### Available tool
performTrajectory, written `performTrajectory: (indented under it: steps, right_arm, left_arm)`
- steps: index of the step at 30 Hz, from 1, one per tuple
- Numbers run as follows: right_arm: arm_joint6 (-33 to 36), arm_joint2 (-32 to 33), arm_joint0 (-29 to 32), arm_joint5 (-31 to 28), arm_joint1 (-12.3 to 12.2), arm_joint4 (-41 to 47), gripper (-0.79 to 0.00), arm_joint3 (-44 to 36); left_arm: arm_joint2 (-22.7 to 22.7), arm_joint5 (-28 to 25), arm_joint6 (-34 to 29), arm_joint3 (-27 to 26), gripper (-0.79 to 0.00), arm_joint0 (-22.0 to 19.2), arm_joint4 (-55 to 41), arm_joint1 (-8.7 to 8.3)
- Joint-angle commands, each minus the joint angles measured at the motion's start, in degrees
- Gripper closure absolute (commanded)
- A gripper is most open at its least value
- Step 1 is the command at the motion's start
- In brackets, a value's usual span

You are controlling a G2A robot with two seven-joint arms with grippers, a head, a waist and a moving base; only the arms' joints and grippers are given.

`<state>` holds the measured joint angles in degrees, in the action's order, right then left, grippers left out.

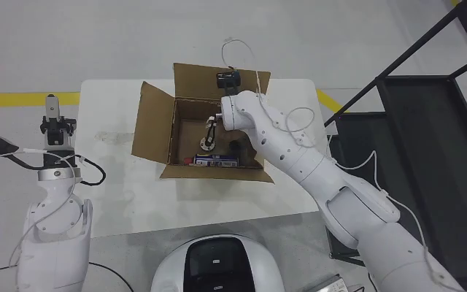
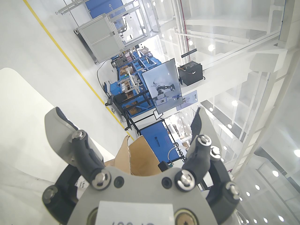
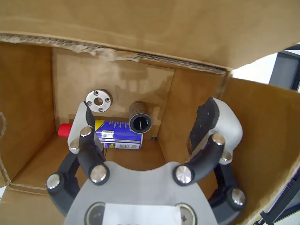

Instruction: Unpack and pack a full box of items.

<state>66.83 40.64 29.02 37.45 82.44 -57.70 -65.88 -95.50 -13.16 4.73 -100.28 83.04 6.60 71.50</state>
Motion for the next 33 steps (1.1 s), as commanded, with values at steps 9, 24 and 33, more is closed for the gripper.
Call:
performTrajectory:
  steps: [9, 24, 33]
  right_arm:
    - [6.48, 16.39, 9.57, -6.45, -3.57, -3.09, -0.785, -12.9]
    - [5.47, 30.56, 22.34, -5.46, -2.3, 1.58, -0.785, -19.35]
    - [3.65, 32.37, 23.41, -3.65, -2.28, 3.27, -0.785, -19.46]
  left_arm:
    - [0.0, 0.0, 0.0, 0.0, -0.785, 0.0, 0.0, 0.0]
    - [0.0, 0.0, 0.0, 0.0, -0.785, 0.0, 0.0, 0.0]
    - [0.0, 0.0, 0.0, 0.0, -0.785, 0.0, 0.0, 0.0]
